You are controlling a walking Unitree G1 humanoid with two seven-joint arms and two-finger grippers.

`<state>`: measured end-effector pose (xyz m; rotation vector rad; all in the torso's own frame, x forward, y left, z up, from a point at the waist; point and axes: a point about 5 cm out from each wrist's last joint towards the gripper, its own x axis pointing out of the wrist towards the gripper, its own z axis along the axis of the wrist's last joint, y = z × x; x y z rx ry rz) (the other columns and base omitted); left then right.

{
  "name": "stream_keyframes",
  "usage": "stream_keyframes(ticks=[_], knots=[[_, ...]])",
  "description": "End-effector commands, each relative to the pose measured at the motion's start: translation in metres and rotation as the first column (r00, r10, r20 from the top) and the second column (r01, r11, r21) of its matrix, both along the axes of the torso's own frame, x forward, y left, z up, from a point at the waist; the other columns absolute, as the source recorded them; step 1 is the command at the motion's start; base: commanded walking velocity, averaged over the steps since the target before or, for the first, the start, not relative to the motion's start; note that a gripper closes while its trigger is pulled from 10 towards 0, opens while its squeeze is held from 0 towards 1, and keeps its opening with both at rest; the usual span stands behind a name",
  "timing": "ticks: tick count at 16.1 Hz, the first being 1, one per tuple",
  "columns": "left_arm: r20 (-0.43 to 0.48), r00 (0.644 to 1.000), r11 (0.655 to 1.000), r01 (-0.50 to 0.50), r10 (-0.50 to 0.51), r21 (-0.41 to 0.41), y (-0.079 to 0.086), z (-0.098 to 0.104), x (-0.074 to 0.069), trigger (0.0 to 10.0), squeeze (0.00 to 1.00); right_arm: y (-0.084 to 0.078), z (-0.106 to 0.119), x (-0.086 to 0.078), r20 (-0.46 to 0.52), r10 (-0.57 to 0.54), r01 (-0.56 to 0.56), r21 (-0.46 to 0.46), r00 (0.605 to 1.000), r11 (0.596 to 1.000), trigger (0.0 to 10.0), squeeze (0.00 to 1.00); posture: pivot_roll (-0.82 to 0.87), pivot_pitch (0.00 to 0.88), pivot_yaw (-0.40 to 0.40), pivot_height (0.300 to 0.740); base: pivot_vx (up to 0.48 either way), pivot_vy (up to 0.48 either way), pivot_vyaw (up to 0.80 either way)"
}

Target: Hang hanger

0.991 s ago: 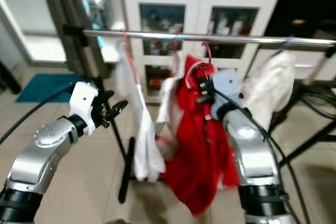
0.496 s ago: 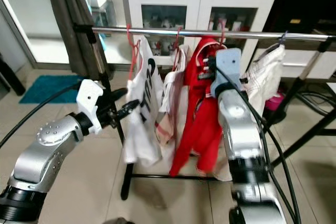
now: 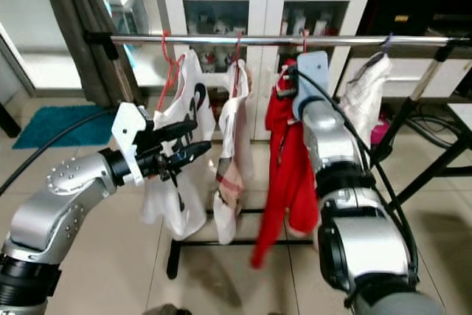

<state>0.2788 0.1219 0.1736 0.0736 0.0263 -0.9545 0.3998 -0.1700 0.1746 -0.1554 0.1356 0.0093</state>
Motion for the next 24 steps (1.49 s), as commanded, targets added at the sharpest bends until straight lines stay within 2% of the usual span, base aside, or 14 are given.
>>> stream_keyframes(ticks=[1, 3, 7, 12, 20, 24], knots=[[0.005, 1.000, 1.000, 0.015, -0.015, 0.004, 0.001, 0.004, -0.002, 10.0, 0.00, 0.001, 0.015, 0.005, 0.052, 0.013, -0.013, -0.003, 0.999, 1.000, 10.0, 0.00, 0.00, 0.000, 0.037, 0.740, 0.000, 0.000, 0.00], [-0.009, 1.000, 1.000, 0.025, -0.025, 0.011, 0.002, 0.004, -0.005, 10.0, 0.00, 0.008, 0.015, 0.010, 0.001, 0.033, -0.033, -0.015, 0.999, 0.999, 10.0, 0.00, 0.00, 0.000, 0.036, 0.740, 0.000, 0.000, 0.00], [-0.038, 0.998, 0.999, 0.046, -0.046, 0.016, 0.003, 0.004, -0.010, 10.0, 0.00, 0.015, 0.021, 0.017, -0.042, -0.015, 0.016, 0.022, 0.999, 1.000, 10.0, 0.00, 0.01, 0.000, 0.040, 0.740, 0.000, 0.000, 0.00], [-0.070, 0.995, 0.996, 0.076, -0.072, 0.044, 0.006, 0.006, -0.019, 10.0, 0.00, 0.011, 0.016, 0.017, -0.099, -0.068, 0.073, 0.051, 0.993, 0.996, 10.0, 0.00, 0.05, 0.021, 0.033, 0.740, 0.000, 0.000, 0.00], [-0.079, 0.992, 0.991, 0.108, -0.102, 0.074, 0.014, 0.020, -0.034, 10.0, 0.00, 0.004, 0.009, 0.015, -0.125, -0.096, 0.099, 0.018, 0.987, 0.995, 10.0, 0.00, 0.10, 0.085, 0.022, 0.740, 0.000, 0.000, 0.00], [-0.079, 0.992, 0.991, 0.103, -0.096, 0.087, 0.018, 0.027, -0.038, 10.0, 0.00, 0.008, 0.013, 0.016, -0.088, -0.086, 0.092, 0.068, 0.992, 0.993, 10.0, 0.00, 0.11, 0.099, 0.017, 0.740, 0.000, 0.000, 0.00]])
